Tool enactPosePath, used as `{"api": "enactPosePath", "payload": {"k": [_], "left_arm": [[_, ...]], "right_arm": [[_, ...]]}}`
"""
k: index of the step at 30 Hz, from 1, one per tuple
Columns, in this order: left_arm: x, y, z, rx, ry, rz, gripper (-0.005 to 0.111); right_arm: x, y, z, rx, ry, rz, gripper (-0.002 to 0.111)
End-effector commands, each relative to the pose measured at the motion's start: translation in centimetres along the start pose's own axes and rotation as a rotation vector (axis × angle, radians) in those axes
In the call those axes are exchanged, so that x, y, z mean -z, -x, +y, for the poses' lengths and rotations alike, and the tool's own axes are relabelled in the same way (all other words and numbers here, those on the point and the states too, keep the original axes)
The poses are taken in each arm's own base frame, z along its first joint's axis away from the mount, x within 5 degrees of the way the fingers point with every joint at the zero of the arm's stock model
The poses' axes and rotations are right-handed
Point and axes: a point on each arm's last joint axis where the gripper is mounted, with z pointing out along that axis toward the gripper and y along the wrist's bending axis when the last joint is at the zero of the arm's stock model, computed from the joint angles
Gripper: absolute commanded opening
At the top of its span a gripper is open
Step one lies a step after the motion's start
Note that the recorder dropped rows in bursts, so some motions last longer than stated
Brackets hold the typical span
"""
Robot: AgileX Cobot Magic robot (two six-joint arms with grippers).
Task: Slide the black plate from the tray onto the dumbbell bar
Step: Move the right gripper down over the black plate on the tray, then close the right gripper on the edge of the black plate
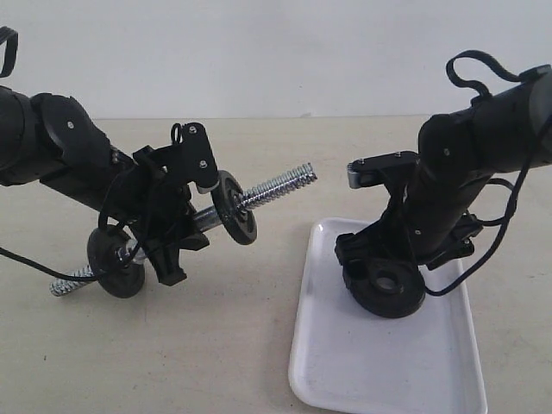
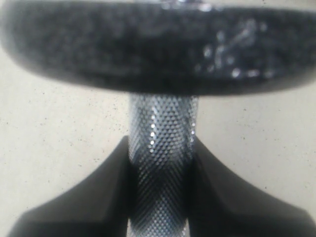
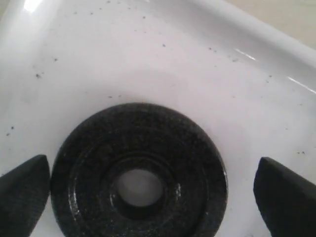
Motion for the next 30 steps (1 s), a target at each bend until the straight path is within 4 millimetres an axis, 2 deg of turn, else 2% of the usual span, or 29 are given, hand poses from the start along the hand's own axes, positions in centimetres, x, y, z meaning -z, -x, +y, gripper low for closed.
{"api": "enactPosePath", "payload": {"k": [1, 12, 15, 21, 30], "left_arm": [[2.5, 1.8, 1.6, 0.03, 0.122, -0.091, 0.004], [2.5, 1.8, 1.6, 0.03, 0.122, -0.091, 0.004], [2.5, 1.8, 1.5, 0.03, 0.115, -0.09, 0.004], [2.5, 1.8, 1.4, 0.03, 0.111, -0.089, 0.004], [2.5, 1.8, 1.4, 0.03, 0.111, -0.089, 0.004]], "right_arm": [[0.1, -0.2, -0.7, 0.01, -0.056, 0.035, 0.104], [-0.1, -0.5, 0.1, 0.017, 0.002, 0.063, 0.104], [-0.6, -0.7, 0.1, 0.024, 0.0, 0.082, 0.104], [-2.9, -1.5, 0.0, 0.026, -0.01, 0.166, 0.104], [-3.1, -1.8, -0.1, 0.026, -0.013, 0.194, 0.104]]}}
